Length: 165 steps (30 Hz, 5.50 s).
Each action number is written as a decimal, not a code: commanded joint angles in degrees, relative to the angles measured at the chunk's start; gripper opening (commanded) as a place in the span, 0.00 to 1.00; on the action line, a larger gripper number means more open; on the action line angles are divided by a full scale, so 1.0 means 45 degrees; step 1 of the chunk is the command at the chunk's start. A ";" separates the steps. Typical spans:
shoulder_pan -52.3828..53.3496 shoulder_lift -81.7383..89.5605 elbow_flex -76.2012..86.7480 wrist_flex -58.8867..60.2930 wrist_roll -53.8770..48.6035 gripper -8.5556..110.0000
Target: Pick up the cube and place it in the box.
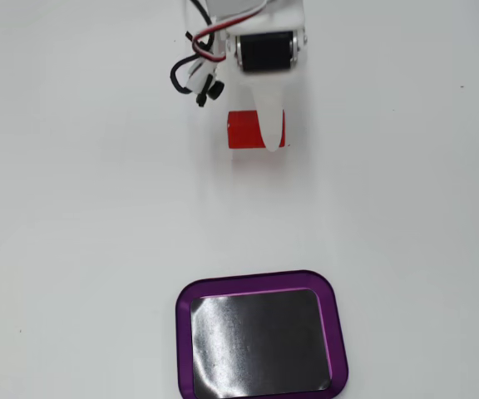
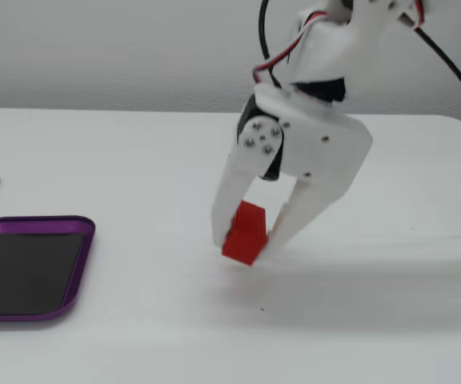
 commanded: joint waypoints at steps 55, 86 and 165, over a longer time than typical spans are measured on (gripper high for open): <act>0.0312 -0.8027 -1.7949 0.9258 0.0000 0.33; 0.0684 1.5176 0.7305 0.4160 0.0020 0.33; 0.2070 2.0723 1.3691 0.4961 0.0020 0.07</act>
